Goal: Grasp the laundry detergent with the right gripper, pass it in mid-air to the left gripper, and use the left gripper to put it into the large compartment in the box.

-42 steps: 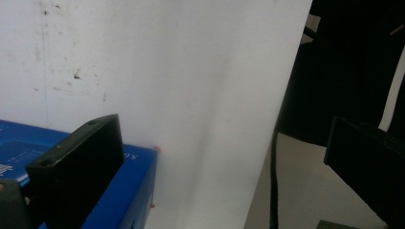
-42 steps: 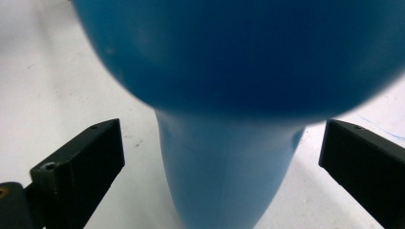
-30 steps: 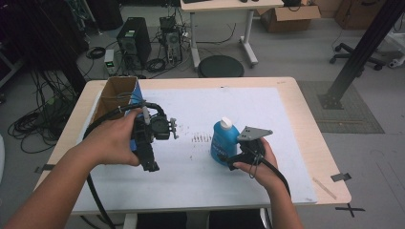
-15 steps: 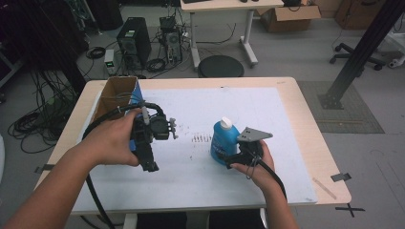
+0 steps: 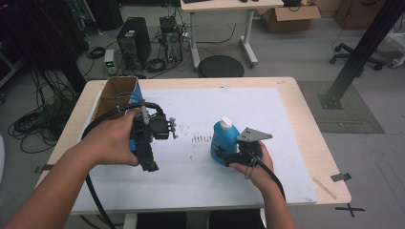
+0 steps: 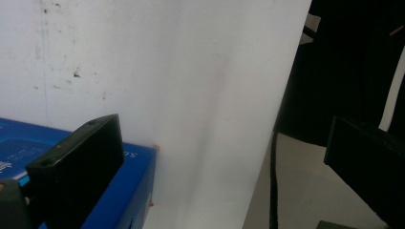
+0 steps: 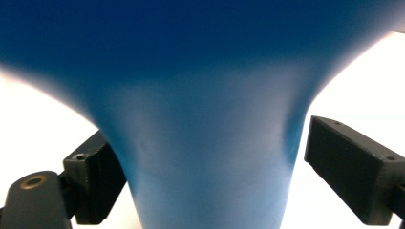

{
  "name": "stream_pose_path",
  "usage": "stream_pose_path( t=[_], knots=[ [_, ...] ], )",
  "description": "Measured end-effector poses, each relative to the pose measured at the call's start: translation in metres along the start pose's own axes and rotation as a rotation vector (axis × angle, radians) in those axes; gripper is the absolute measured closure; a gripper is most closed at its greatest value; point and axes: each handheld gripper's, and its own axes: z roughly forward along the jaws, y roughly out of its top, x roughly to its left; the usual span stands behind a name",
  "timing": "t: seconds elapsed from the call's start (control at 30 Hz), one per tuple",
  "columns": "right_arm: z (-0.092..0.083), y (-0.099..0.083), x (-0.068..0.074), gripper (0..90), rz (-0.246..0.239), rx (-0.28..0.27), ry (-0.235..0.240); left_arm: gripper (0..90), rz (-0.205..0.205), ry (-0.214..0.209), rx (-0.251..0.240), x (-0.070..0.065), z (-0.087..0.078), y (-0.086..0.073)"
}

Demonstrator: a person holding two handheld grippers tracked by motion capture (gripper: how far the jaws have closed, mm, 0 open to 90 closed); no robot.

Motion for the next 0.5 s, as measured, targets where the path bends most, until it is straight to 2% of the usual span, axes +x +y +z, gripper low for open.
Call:
stream_pose_path(
  t=[0.5],
  knots=[
    [0.0003,0.0,0.0001,16.6,-0.003,-0.007,-0.002,0.4,0.002,-0.001,0.003,0.0007,-0.0005,0.0018]
  ],
)
